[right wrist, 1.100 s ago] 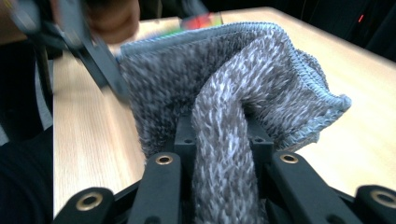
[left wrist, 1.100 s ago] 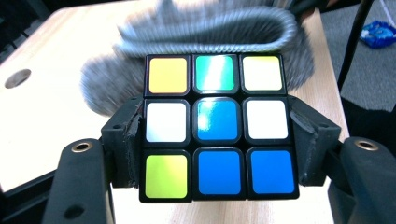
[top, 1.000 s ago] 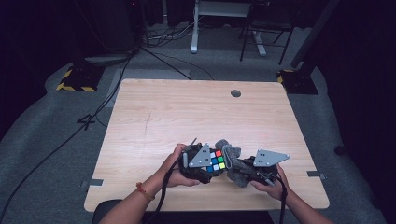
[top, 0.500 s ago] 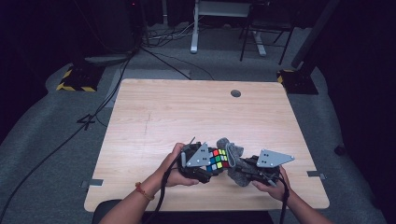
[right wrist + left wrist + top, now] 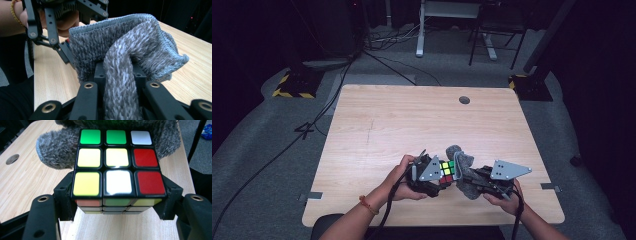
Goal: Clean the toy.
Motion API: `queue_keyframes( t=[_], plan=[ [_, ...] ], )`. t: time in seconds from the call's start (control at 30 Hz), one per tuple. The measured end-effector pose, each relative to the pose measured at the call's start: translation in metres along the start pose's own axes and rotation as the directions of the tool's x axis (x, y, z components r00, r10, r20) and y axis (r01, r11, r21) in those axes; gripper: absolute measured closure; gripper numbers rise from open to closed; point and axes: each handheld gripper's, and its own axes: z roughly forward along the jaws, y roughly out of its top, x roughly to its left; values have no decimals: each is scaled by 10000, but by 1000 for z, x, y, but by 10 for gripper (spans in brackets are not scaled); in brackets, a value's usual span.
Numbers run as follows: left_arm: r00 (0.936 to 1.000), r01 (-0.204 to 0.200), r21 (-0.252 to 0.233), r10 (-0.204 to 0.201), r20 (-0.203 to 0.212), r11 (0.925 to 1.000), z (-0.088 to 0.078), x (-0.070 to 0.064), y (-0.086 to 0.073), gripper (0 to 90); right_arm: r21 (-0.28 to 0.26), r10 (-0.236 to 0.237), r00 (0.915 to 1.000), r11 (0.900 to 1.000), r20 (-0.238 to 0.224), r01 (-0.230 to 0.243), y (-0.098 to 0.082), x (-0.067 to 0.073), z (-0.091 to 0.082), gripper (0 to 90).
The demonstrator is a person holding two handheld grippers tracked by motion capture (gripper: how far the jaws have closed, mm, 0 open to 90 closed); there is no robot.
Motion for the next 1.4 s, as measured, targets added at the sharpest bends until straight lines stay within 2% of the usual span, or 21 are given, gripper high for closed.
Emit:
queue_keyframes(
  t=[0.17, 0.37, 0.43, 0.5, 0.7, 0.8, 0.97, 1.03, 1.17, 1.23, 1.27, 1.33, 1.4],
  plan=[
    [10000, 29, -364, -26, 83, 9993, -5, 1, 1, 332, 72, -17, 10000, 10000, 48, 16, 0, 0, 1, 739],
    [9999, 10, -581, 0, 167, 9983, -9, -1, 3, 334, 1184, 166, 9997, 9929, -173, -144, -13, -3, 15, 738],
    [9998, 0, -617, 13, 201, 9981, -9, 0, 3, 335, 1357, 236, 9994, 9906, -267, -197, -15, -4, 19, 737],
    [9997, 2, -633, 13, 246, 9980, -9, 1, 2, 335, 1346, 277, 9992, 9906, -289, -236, -15, -5, 18, 738],
    [9989, 177, -557, -153, 438, 9983, -6, 3, -1, 331, 69, 1, 9990, 10000, -440, 2, -1, -3, -2, 738],
    [9985, 189, -431, -167, 513, 9989, -3, 2, -1, 328, -208, -164, 9990, 9997, -412, 155, 2, 1, -6, 739],
    [9996, 32, -139, -28, 286, 9999, 1, 1, -2, 329, 62, -125, 9993, 9999, -343, 127, -2, 1, -1, 739],
    [9994, 100, -304, -89, 335, 9995, -1, 0, -2, 332, 207, -38, 9996, 9998, -296, 44, -4, -1, 1, 739],
    [9995, -41, -424, 54, 312, 9991, -4, -2, 1, 334, 646, 68, 9998, 9979, -211, -54, -7, -2, 6, 739],
    [9991, 99, -654, -71, 430, 9978, -6, -1, 1, 335, 928, 85, 9998, 9957, -206, -65, -9, -2, 9, 738],
    [9991, 13, -648, 14, 422, 9979, -7, -1, 2, 335, 1071, 106, 9997, 9942, -205, -83, -10, -2, 11, 739],
    [9992, -45, -595, 68, 382, 9982, -7, -2, 2, 335, 1123, 215, 9994, 9935, -281, -182, -12, -3, 13, 738],
    [9989, 91, -632, -62, 464, 9980, -6, 0, 1, 333, 1064, 168, 9995, 9942, -271, -139, -12, -2, 12, 739]
  ],
)
